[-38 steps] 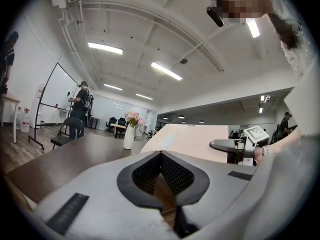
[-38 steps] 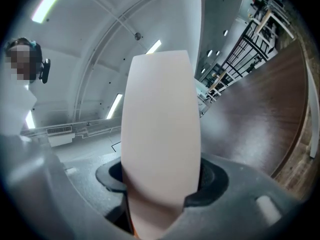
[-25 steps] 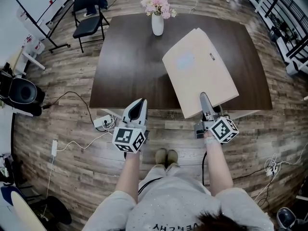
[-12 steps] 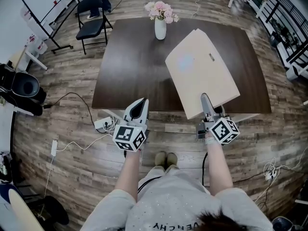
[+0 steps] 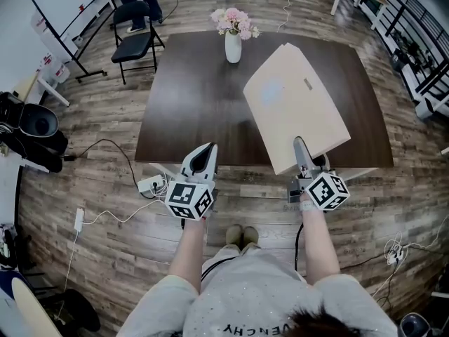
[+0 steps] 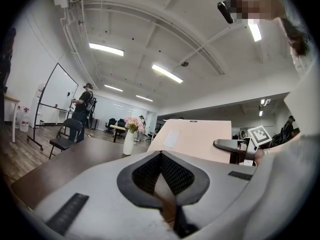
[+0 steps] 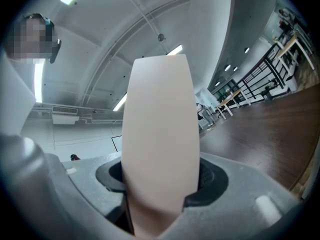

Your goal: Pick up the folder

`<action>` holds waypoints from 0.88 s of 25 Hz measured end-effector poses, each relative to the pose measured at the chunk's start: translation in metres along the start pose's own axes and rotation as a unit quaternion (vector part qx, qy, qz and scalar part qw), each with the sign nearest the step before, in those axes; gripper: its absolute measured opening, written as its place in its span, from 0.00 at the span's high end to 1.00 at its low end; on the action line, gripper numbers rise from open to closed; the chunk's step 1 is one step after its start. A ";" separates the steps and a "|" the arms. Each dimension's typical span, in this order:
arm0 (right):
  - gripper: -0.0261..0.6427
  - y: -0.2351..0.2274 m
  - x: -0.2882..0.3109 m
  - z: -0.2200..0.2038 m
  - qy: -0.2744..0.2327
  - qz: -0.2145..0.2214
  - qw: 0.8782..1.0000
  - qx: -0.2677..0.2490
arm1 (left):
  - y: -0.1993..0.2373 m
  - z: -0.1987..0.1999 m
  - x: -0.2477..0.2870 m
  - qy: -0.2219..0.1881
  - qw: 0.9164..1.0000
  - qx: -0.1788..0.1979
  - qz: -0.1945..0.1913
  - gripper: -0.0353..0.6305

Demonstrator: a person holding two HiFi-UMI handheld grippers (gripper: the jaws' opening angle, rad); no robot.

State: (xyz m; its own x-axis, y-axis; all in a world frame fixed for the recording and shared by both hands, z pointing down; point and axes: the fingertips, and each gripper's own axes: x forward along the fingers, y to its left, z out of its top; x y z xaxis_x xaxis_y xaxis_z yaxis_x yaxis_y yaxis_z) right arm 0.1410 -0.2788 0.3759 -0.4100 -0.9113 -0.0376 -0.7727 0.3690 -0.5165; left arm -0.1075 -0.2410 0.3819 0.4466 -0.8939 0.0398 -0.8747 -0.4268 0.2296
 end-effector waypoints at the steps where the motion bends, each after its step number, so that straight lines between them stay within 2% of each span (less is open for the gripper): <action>1: 0.55 0.001 0.000 0.001 0.000 -0.001 1.000 -0.003 | 0.000 0.000 0.000 0.000 1.000 0.000 0.000 0.95; 22: 0.55 0.012 0.002 0.025 -0.017 -0.003 0.998 -0.057 | 0.005 0.019 0.003 -0.009 1.000 0.000 0.003 0.95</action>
State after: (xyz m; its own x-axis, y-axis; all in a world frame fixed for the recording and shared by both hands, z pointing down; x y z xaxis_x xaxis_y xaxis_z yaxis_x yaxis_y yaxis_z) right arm 0.1431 -0.2814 0.3484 -0.3895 -0.9187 -0.0648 -0.8264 0.3797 -0.4158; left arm -0.1139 -0.2483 0.3649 0.4377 -0.8988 0.0233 -0.8775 -0.4214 0.2288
